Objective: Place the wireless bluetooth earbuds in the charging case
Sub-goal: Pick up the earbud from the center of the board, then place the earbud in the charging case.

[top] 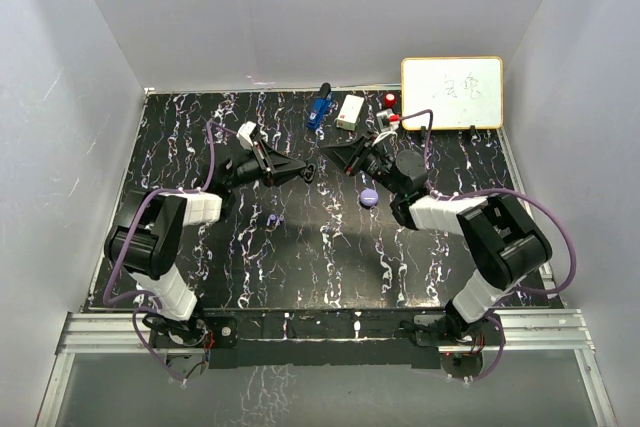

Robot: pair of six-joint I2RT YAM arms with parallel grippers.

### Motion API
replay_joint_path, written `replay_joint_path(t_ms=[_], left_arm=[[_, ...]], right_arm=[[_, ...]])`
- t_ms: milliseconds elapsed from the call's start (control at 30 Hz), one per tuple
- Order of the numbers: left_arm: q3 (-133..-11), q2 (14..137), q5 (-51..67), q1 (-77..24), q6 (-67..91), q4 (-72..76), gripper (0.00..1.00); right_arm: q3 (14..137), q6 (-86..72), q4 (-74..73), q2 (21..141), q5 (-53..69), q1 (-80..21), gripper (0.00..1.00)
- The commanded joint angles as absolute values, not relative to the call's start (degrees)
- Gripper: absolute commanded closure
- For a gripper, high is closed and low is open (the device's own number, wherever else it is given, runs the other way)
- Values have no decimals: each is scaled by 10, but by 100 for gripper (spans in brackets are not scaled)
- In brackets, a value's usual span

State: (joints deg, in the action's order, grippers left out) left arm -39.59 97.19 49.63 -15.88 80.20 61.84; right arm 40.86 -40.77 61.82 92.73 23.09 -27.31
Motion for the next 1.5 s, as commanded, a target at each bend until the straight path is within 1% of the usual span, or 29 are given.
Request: replay_joint_path(t_ms=[0, 200, 667, 1100, 1467], left_arm=[[-420, 975, 513, -161, 828, 675, 100], [-424, 974, 513, -163, 824, 677, 100], [-435, 995, 495, -174, 845, 722, 100], [-441, 989, 451, -177, 850, 694, 100], [-445, 987, 436, -187, 851, 672, 100]], right_arm=[[394, -423, 744, 945, 237, -271, 100], [393, -463, 807, 973, 246, -271, 100], [388, -485, 837, 987, 248, -271, 100], [384, -484, 837, 993, 248, -273, 100], [392, -484, 824, 994, 241, -277, 100]])
